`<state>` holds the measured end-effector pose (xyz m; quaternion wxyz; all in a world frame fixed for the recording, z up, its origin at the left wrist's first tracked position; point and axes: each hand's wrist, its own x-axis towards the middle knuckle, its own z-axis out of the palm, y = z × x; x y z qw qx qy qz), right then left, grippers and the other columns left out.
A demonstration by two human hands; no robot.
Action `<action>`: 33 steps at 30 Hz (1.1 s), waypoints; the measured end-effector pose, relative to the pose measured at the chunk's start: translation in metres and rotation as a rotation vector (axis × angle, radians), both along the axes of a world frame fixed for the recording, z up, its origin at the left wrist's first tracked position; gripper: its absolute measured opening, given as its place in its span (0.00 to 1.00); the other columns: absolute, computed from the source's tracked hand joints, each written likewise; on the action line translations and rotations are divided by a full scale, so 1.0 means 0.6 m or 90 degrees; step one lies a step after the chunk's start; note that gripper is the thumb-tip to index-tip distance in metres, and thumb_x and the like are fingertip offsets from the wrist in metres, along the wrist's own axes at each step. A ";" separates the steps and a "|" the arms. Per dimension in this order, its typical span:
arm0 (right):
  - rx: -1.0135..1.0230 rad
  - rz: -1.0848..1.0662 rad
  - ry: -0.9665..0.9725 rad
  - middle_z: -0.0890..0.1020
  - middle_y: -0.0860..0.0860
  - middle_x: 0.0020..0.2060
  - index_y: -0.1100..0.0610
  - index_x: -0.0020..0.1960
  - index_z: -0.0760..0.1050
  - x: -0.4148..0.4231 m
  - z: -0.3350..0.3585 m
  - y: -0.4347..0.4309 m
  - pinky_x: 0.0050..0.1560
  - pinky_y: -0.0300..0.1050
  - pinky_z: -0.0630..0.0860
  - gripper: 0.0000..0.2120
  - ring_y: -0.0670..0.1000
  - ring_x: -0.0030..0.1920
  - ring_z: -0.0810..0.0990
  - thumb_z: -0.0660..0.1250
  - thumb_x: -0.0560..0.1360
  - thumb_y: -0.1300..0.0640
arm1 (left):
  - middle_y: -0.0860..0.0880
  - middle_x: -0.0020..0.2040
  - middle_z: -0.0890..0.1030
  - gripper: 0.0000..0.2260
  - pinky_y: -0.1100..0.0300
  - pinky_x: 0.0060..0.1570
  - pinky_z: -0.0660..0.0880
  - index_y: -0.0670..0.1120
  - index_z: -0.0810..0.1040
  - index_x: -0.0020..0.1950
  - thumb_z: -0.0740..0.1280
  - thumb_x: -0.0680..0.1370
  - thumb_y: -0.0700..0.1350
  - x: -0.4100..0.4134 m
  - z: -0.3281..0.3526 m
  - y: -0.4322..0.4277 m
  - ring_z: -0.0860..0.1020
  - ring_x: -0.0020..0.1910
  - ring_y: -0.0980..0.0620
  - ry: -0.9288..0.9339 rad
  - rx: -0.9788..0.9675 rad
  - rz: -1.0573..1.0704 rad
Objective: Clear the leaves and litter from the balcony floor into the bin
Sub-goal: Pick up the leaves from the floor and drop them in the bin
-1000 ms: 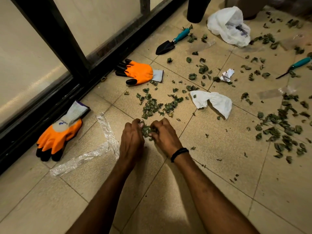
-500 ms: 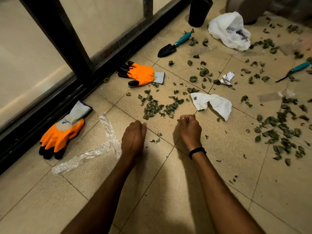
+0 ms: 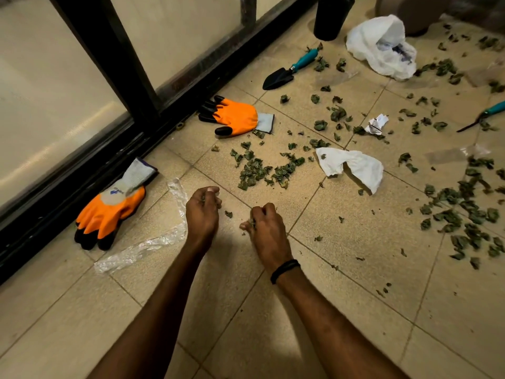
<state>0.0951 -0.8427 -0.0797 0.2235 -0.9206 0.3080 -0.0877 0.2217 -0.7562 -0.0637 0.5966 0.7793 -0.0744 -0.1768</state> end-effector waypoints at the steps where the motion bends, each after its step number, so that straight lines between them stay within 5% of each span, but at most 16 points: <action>1: -0.022 -0.012 -0.002 0.72 0.51 0.47 0.56 0.51 0.74 0.001 -0.003 -0.002 0.39 0.44 0.70 0.06 0.52 0.43 0.73 0.70 0.77 0.57 | 0.47 0.42 0.82 0.13 0.57 0.40 0.74 0.44 0.80 0.56 0.58 0.85 0.49 -0.001 0.001 0.004 0.80 0.41 0.50 -0.057 0.059 -0.024; 5: 0.100 -0.129 -0.046 0.75 0.51 0.44 0.55 0.47 0.75 0.005 0.022 -0.027 0.40 0.43 0.69 0.03 0.52 0.42 0.74 0.67 0.78 0.61 | 0.48 0.43 0.78 0.13 0.56 0.39 0.68 0.46 0.76 0.51 0.58 0.85 0.53 -0.014 -0.002 0.013 0.74 0.41 0.50 -0.297 0.301 -0.184; 8: 0.362 -0.297 -0.116 0.80 0.49 0.40 0.55 0.44 0.77 0.002 0.051 -0.057 0.38 0.38 0.70 0.04 0.47 0.40 0.78 0.71 0.76 0.57 | 0.48 0.48 0.75 0.13 0.55 0.42 0.69 0.46 0.74 0.56 0.60 0.83 0.55 -0.041 -0.015 0.014 0.72 0.44 0.50 -0.307 0.376 -0.223; 11: 0.692 -0.448 -0.257 0.85 0.56 0.44 0.59 0.46 0.79 -0.016 0.072 -0.085 0.39 0.44 0.82 0.03 0.50 0.38 0.82 0.72 0.75 0.62 | 0.46 0.46 0.77 0.13 0.51 0.41 0.73 0.45 0.74 0.55 0.62 0.83 0.54 -0.070 -0.034 0.013 0.72 0.41 0.48 -0.425 0.435 -0.254; 13: 0.814 -0.492 -0.331 0.84 0.59 0.41 0.62 0.47 0.78 -0.028 0.088 -0.096 0.35 0.42 0.81 0.03 0.48 0.32 0.80 0.71 0.75 0.66 | 0.44 0.44 0.78 0.09 0.52 0.38 0.72 0.44 0.74 0.54 0.63 0.83 0.50 -0.076 -0.037 0.009 0.71 0.38 0.48 -0.457 0.455 -0.245; 16: 0.864 -0.491 -0.373 0.81 0.54 0.31 0.63 0.45 0.76 -0.037 0.113 -0.103 0.31 0.38 0.78 0.04 0.45 0.27 0.77 0.70 0.75 0.68 | 0.42 0.43 0.78 0.06 0.54 0.38 0.66 0.42 0.73 0.53 0.63 0.84 0.45 -0.078 -0.027 0.000 0.68 0.37 0.49 -0.429 0.453 -0.229; 23: 0.891 -0.427 -0.324 0.81 0.58 0.39 0.63 0.48 0.77 -0.008 0.139 -0.061 0.39 0.43 0.79 0.05 0.48 0.32 0.77 0.71 0.74 0.67 | 0.46 0.43 0.79 0.06 0.58 0.31 0.63 0.46 0.67 0.50 0.59 0.85 0.46 -0.057 0.024 0.009 0.72 0.35 0.54 -0.280 0.342 -0.129; 26: 0.864 -0.371 -0.309 0.78 0.54 0.34 0.61 0.45 0.76 0.028 0.161 -0.018 0.31 0.37 0.76 0.05 0.46 0.30 0.75 0.71 0.75 0.67 | 0.45 0.41 0.79 0.08 0.56 0.32 0.68 0.45 0.67 0.48 0.61 0.85 0.46 -0.035 0.073 0.047 0.75 0.36 0.51 -0.274 0.284 -0.097; 30: 0.863 -0.258 -0.288 0.77 0.53 0.31 0.58 0.40 0.74 0.093 0.196 0.068 0.31 0.38 0.75 0.08 0.47 0.28 0.74 0.71 0.75 0.66 | 0.52 0.35 0.72 0.10 0.59 0.31 0.57 0.43 0.68 0.47 0.62 0.84 0.47 0.000 0.146 0.133 0.70 0.34 0.53 -0.228 0.251 0.002; 33: 0.897 -0.150 -0.268 0.76 0.53 0.28 0.58 0.37 0.73 0.155 0.231 0.166 0.29 0.38 0.73 0.11 0.47 0.27 0.73 0.71 0.75 0.66 | 0.47 0.39 0.75 0.11 0.57 0.36 0.58 0.40 0.73 0.48 0.64 0.84 0.48 0.036 0.199 0.237 0.73 0.39 0.48 -0.224 0.245 0.128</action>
